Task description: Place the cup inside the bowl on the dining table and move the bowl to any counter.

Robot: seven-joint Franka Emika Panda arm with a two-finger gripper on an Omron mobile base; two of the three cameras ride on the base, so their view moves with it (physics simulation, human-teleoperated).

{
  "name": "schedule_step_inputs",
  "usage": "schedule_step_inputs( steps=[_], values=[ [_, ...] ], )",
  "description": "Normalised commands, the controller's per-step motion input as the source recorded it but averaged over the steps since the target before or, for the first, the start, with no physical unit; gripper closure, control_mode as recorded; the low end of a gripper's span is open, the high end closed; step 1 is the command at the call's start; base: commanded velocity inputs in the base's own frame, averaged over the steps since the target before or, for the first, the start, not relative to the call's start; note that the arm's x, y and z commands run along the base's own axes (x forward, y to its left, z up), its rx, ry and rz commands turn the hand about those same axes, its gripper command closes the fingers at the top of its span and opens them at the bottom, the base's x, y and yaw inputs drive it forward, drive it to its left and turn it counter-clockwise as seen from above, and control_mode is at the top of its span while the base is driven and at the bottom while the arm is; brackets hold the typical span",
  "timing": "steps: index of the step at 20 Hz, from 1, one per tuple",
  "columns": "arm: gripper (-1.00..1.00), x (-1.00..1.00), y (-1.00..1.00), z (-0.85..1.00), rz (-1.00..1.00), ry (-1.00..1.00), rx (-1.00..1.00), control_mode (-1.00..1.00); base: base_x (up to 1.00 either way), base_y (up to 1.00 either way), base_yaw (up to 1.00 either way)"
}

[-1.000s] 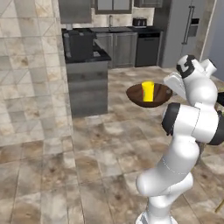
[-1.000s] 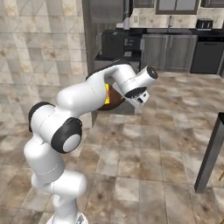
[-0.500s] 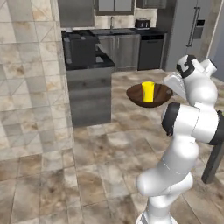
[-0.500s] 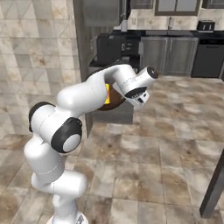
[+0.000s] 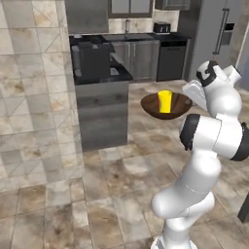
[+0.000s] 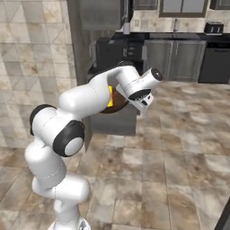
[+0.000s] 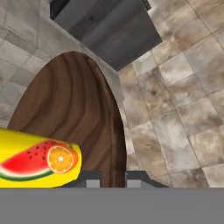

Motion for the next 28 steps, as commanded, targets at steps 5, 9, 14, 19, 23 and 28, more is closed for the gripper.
schedule_step_inputs(
  steps=[5,9,14,19,23,28],
  values=[
    [1.0,0.0,0.0,0.0,0.0,0.0,0.0,1.0,0.77,-0.08,0.0],
    [1.0,0.0,0.0,0.0,0.0,0.0,0.0,1.0,0.88,0.0,0.0],
    [1.0,0.0,0.0,0.0,0.0,0.0,0.0,1.0,0.86,-0.09,0.0],
    [1.0,0.0,0.0,0.0,0.0,0.0,0.0,1.0,0.62,-0.33,0.0],
    [1.0,0.0,0.0,0.0,0.0,0.0,0.0,1.0,0.6,-0.37,0.0],
    [1.0,0.0,0.0,0.0,0.0,0.0,0.0,1.0,0.84,-0.23,0.0]
  ],
)
